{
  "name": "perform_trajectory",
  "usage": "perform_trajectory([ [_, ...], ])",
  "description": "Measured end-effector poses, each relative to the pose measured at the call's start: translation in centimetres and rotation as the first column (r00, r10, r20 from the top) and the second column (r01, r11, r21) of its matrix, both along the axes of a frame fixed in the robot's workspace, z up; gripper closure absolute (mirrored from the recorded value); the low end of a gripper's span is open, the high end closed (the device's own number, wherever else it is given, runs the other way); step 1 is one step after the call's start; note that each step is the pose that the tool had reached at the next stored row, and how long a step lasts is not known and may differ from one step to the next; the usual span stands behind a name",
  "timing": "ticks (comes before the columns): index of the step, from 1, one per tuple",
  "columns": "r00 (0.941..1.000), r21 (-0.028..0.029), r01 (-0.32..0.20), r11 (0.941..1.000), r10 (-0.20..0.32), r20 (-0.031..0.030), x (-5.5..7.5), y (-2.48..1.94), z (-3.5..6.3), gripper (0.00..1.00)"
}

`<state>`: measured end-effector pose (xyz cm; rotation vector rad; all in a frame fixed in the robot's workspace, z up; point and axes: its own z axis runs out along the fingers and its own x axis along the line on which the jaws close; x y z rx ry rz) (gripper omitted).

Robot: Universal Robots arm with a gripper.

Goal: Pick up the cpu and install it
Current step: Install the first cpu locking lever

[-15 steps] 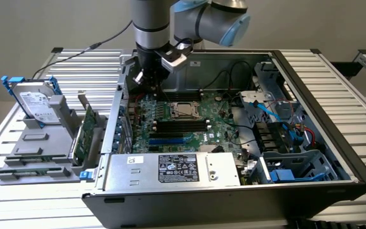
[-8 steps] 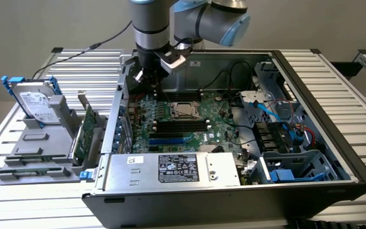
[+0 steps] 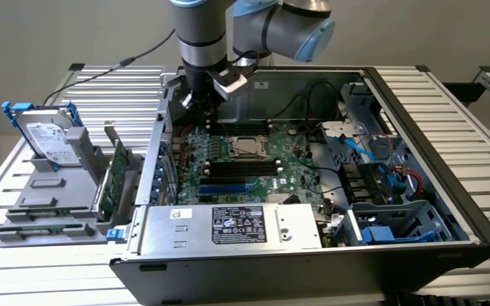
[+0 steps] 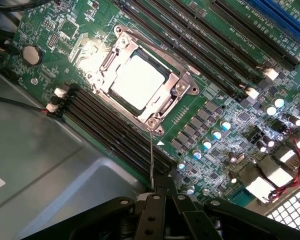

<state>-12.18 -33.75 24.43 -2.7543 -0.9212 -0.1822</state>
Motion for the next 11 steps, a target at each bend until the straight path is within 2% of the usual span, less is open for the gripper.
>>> perform_trajectory([
  [4, 0.9994, 0.0068, 0.032, 0.9995, -0.032, 0.0114, 0.0, 0.0, 0.0, 0.89],
  [6, 0.9988, 0.0124, 0.046, 0.9989, -0.046, 0.017, 0.0, 0.0, 0.0, 0.89],
  [11, 0.997, 0.0354, 0.072, 0.9968, -0.073, 0.0286, 0.04, 0.0, -0.01, 0.89],
])
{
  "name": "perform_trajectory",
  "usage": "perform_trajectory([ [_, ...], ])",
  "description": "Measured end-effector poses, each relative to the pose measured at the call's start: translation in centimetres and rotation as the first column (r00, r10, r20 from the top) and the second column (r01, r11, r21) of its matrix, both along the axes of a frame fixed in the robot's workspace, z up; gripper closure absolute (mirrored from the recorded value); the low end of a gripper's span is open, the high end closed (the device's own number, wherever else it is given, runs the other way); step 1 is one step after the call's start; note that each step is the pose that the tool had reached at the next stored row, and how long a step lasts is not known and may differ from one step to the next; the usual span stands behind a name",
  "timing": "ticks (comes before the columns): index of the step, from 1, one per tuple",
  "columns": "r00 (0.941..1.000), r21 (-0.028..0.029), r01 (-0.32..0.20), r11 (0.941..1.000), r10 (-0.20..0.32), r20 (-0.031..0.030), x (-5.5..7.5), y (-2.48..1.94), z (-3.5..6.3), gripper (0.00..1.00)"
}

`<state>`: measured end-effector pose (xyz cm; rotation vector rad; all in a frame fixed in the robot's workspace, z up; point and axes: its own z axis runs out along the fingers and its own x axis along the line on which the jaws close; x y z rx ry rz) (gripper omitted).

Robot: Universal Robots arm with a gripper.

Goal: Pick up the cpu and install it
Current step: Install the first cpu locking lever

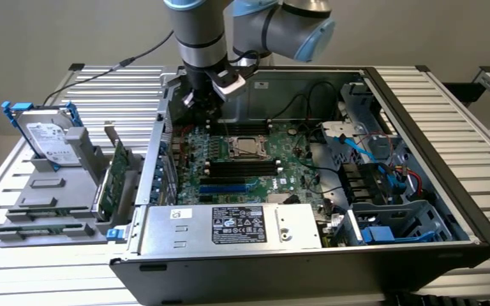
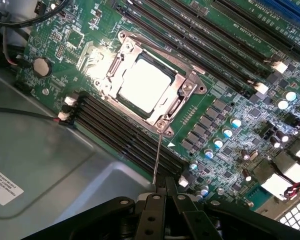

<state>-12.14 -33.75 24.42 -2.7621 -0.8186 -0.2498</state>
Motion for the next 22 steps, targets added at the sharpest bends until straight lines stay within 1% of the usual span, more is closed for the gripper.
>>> perform_trajectory([
  [1, 1.0, 0.0038, 0.006, 1.0, -0.006, 0.004, 0.01, 0.0, 0.0, 0.89],
  [2, 0.9999, 0.0049, 0.012, 0.9999, -0.012, 0.0081, 0.01, 0.0, 0.0, 0.89],
  [6, 0.9994, 0.0051, 0.033, 0.9995, -0.033, 0.0139, 0.05, 0.0, 0.0, 0.89],
  [9, 0.9986, 0.0048, 0.049, 0.9988, -0.049, 0.0203, 0.09, 0.0, 0.0, 0.89],
  [11, 0.9979, 0.003, 0.059, 0.9982, -0.059, 0.0257, 0.12, 0.0, 0.0, 0.89],
  [14, 0.9964, -0.0007, 0.076, 0.9971, -0.076, 0.0371, 0.14, 0.01, 0.0, 0.89],
  [16, 0.9952, -0.0021, 0.087, 0.9962, -0.086, 0.0456, 0.17, 0.03, -0.01, 0.89],
  [20, 0.9927, -0.0021, 0.103, 0.9947, -0.102, 0.0637, 0.27, 0.06, -0.03, 0.89],
  [22, 0.9909, -0.0019, 0.115, 0.9933, -0.115, 0.0702, 0.28, 0.06, -0.03, 0.89],
])
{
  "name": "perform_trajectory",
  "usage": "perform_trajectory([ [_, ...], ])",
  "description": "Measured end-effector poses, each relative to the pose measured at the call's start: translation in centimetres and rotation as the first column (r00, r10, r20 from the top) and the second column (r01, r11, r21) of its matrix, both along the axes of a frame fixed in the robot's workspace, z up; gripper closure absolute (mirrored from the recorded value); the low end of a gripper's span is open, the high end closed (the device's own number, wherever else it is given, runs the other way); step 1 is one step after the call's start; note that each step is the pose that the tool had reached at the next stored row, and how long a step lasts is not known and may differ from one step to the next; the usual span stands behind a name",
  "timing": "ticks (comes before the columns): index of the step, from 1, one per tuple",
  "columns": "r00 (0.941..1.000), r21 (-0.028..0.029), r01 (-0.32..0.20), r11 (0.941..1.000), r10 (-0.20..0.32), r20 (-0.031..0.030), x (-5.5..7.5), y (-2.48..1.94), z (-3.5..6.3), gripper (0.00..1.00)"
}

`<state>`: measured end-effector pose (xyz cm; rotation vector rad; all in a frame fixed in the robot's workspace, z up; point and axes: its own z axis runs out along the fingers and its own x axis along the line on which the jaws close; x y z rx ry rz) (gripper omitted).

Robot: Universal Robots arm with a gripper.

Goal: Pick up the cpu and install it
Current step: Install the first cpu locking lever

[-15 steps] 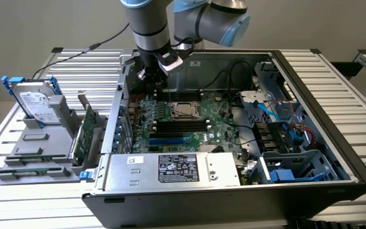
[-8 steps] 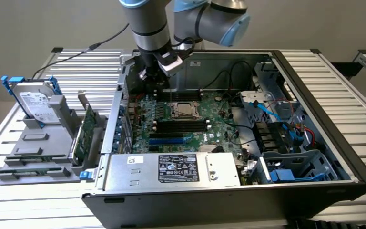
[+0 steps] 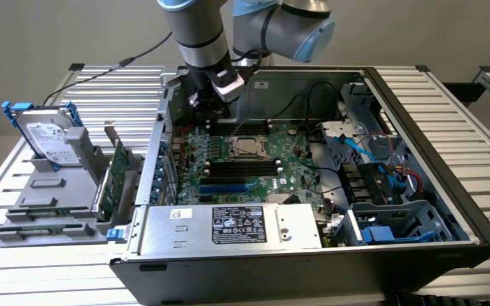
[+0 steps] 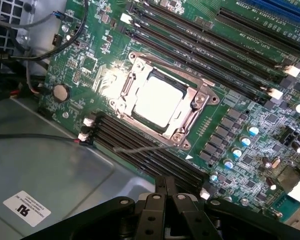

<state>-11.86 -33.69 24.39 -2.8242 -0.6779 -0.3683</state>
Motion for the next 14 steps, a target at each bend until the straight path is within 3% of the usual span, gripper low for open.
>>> perform_trajectory([
  [4, 0.9992, 0.0002, 0.038, 0.9993, -0.038, 0.0094, 0.0, 0.0, -0.12, 0.89],
  [7, 0.9972, -0.0036, 0.074, 0.9972, -0.074, 0.0134, 0.0, 0.0, -0.37, 0.89],
  [9, 0.9956, -0.0095, 0.092, 0.9957, -0.092, 0.0148, 0.0, 0.0, -0.53, 0.89],
  [14, 0.991, -0.0306, 0.133, 0.9907, -0.132, 0.0195, 0.02, 0.0, -0.92, 0.89],
])
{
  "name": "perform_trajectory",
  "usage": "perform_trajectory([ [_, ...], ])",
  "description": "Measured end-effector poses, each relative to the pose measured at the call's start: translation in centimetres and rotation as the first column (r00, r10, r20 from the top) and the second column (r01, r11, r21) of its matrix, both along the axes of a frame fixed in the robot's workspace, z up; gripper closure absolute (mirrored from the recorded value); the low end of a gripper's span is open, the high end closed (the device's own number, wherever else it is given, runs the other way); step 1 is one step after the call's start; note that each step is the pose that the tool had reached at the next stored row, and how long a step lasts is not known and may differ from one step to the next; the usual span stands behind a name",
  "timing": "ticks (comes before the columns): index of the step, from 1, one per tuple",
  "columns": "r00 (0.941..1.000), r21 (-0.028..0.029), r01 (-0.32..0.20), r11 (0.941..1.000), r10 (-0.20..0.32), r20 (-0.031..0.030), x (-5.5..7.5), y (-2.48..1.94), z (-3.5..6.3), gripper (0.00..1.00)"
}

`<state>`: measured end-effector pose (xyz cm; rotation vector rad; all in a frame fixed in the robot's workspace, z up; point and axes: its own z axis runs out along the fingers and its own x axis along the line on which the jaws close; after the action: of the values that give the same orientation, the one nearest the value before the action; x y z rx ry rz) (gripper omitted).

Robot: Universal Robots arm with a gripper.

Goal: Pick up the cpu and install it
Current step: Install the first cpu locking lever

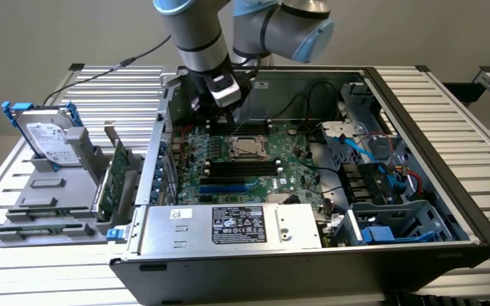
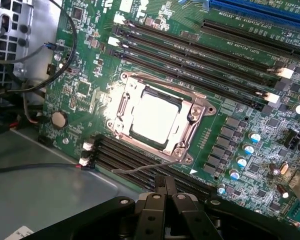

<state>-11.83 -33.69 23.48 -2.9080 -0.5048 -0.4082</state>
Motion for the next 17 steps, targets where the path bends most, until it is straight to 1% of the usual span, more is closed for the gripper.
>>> perform_trajectory([
  [2, 0.9998, -0.0085, 0.018, 0.9998, -0.018, 0.001, 0.0, 0.0, -0.14, 0.89],
  [3, 0.9996, -0.0117, 0.028, 0.9996, -0.028, 0.0016, 0.0, 0.0, -0.23, 0.89],
  [5, 0.9989, -0.0154, 0.047, 0.9988, -0.047, 0.0016, 0.1, 0.0, -0.44, 0.89],
  [10, 0.9956, -0.0203, 0.094, 0.9954, -0.094, 0.0018, 0.3, 0.0, -1.08, 0.89],
  [13, 0.9933, -0.0214, 0.116, 0.9931, -0.116, 0.001, 0.3, 0.05, -1.47, 0.89],
  [14, 0.9927, -0.0221, 0.121, 0.9924, -0.121, -0.0011, 0.3, 0.08, -1.56, 0.89],
  [15, 0.9921, -0.0233, 0.125, 0.9919, -0.125, -0.0046, 0.3, 0.11, -1.64, 0.89],
  [16, 0.9915, -0.0242, 0.129, 0.9913, -0.13, -0.0094, 0.3, 0.15, -1.71, 0.89],
  [17, 0.9909, -0.0252, 0.133, 0.9908, -0.133, -0.0155, 0.3, 0.19, -1.76, 0.89],
])
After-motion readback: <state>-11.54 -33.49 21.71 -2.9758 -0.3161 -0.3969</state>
